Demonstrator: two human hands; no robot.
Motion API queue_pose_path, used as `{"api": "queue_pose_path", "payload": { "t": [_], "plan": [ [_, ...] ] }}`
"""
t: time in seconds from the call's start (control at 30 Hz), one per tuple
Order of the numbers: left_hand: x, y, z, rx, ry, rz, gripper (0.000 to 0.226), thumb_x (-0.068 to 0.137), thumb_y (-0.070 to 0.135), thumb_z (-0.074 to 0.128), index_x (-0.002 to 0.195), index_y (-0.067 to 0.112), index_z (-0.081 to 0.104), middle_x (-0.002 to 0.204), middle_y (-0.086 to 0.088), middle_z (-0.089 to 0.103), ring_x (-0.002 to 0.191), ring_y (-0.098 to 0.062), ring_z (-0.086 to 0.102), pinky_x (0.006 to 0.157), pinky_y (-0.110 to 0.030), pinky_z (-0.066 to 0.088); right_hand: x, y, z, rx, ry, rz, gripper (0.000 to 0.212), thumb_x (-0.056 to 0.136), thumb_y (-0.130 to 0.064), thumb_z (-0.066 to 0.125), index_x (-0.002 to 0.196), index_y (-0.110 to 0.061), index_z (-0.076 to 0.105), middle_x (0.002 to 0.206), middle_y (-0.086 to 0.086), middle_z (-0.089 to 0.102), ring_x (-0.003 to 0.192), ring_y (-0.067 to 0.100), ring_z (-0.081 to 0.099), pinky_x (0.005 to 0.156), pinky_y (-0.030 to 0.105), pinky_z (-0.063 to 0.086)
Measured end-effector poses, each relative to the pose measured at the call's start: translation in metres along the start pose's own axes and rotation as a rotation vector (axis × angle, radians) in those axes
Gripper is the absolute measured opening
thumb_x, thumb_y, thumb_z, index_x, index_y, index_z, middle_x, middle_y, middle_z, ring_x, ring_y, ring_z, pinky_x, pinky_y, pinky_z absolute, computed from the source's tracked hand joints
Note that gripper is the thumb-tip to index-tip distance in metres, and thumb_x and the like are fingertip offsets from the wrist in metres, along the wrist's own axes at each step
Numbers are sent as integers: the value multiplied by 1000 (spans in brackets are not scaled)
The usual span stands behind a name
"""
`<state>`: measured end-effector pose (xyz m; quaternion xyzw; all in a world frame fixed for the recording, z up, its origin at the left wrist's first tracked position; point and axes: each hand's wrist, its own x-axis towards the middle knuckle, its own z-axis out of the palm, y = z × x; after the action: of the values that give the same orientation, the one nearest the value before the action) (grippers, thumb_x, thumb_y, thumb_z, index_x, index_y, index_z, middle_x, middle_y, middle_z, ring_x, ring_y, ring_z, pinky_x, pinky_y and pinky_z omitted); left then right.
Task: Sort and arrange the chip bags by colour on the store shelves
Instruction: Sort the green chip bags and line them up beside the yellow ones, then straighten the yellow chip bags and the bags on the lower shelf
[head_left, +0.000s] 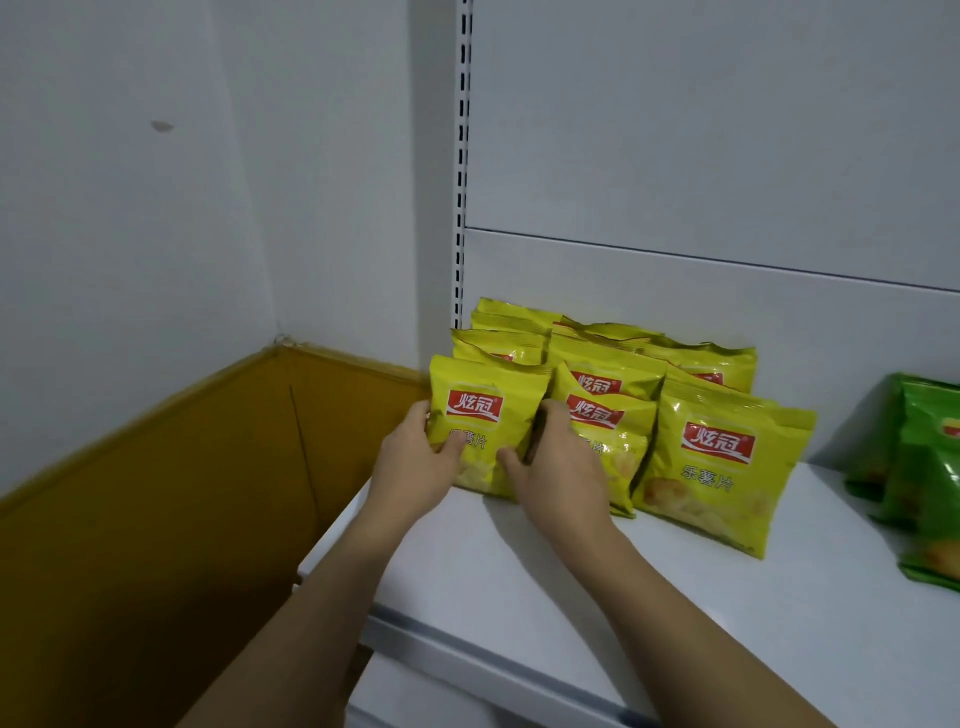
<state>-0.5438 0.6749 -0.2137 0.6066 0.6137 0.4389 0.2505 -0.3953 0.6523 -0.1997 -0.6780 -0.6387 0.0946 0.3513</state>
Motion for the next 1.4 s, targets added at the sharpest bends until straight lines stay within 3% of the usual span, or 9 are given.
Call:
{"api": "queue_pose_path", "payload": {
  "t": [0.3, 0.53, 0.73, 0.97, 1.07, 1.27, 1.4],
  "plan": [
    [-6, -7, -4, -54, -34, 20, 55, 79, 37, 68, 129, 29, 48, 120, 7, 60, 113, -14, 56, 95, -46, 50, -8, 5, -8, 51, 26, -10, 80, 81, -44, 70, 144, -19, 26, 98, 4, 67, 92, 24, 63, 73, 34, 48],
    [-15, -5, -12, 292, 76, 171, 80, 83, 45, 67, 146, 16, 28, 144, -7, 40, 134, -26, 31, 107, -45, 33, -16, 13, -31, -138, 74, -130, 80, 81, -49, 69, 144, -20, 30, 130, -2, 53, 116, 20, 54, 82, 32, 45],
    [-44, 10, -15, 419, 203, 292, 77, 85, 41, 65, 146, 9, 30, 147, -12, 39, 140, -30, 28, 114, -52, 24, -30, 17, -58, -150, 133, -332, 76, 78, -42, 74, 141, -14, 42, 138, 7, 43, 130, 23, 37, 103, 32, 36],
    [-114, 31, -5, 455, 199, 357, 68, 82, 49, 52, 141, 17, 41, 146, -6, 43, 141, -26, 28, 115, -53, 23, -86, 44, -92, -118, 24, -436, 76, 79, -44, 71, 143, -21, 39, 145, 5, 37, 134, 23, 32, 108, 36, 32],
    [-158, 41, 12, 491, 144, 381, 65, 84, 51, 50, 141, 19, 42, 147, -3, 42, 142, -21, 26, 116, -50, 21, -117, 70, -107, -43, -41, -467, 74, 78, -41, 73, 142, -21, 41, 145, 6, 38, 134, 22, 32, 107, 31, 29],
    [-243, 52, 44, 496, 173, 417, 56, 86, 47, 50, 133, 16, 52, 134, -4, 55, 132, -25, 41, 106, -46, 36, -185, 108, -133, 113, -122, -593, 62, 84, -37, 69, 139, -20, 46, 137, 1, 44, 129, 14, 39, 102, 17, 29],
    [-296, 40, 61, 515, 255, 350, 48, 85, 43, 53, 124, 15, 58, 125, -2, 59, 120, -23, 49, 96, -41, 43, -228, 140, -133, 128, -245, -615, 59, 87, -39, 65, 139, -19, 45, 135, -2, 44, 126, 13, 42, 103, 24, 37]
  ]
}}
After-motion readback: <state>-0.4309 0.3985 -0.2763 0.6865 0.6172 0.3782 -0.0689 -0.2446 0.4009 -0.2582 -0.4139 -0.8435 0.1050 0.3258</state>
